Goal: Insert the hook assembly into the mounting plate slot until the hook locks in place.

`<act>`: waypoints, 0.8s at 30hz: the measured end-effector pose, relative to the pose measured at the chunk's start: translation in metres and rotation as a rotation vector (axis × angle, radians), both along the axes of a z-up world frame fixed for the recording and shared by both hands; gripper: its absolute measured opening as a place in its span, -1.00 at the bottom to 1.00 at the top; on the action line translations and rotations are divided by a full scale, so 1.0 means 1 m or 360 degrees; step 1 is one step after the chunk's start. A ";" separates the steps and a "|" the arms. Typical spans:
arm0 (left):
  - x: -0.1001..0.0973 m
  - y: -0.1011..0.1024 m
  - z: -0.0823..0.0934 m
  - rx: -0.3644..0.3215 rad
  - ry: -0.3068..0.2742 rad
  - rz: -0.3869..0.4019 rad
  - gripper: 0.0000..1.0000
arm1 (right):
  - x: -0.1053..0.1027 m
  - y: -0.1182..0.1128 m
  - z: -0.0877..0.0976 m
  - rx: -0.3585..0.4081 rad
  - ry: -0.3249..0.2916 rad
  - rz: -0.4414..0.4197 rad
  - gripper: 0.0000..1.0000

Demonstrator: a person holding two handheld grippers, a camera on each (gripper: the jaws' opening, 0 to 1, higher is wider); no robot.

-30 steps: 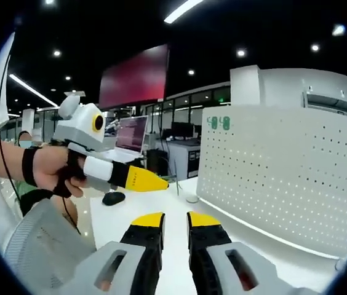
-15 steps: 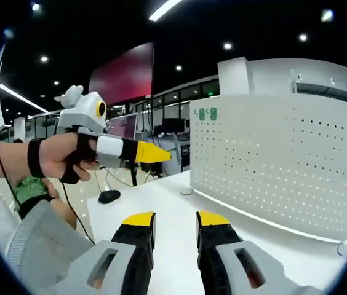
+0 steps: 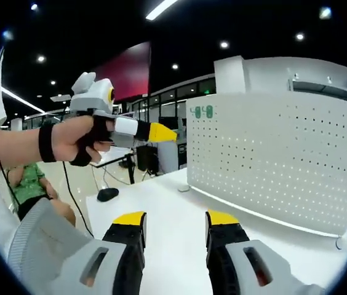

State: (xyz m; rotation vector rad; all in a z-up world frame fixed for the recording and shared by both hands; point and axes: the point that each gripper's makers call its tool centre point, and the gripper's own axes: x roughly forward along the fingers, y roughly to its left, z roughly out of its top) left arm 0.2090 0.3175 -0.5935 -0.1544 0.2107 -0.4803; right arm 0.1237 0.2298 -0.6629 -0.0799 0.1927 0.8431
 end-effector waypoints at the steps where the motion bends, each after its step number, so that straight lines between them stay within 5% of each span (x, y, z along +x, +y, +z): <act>1: 0.001 0.001 0.001 0.0003 -0.0004 0.0006 -0.97 | -0.001 0.000 0.000 -0.0007 -0.0002 0.0003 -0.23; 24: 0.022 0.015 0.015 0.0055 -0.0051 0.0080 -0.97 | -0.010 0.001 -0.002 -0.0002 0.0028 0.0002 -0.13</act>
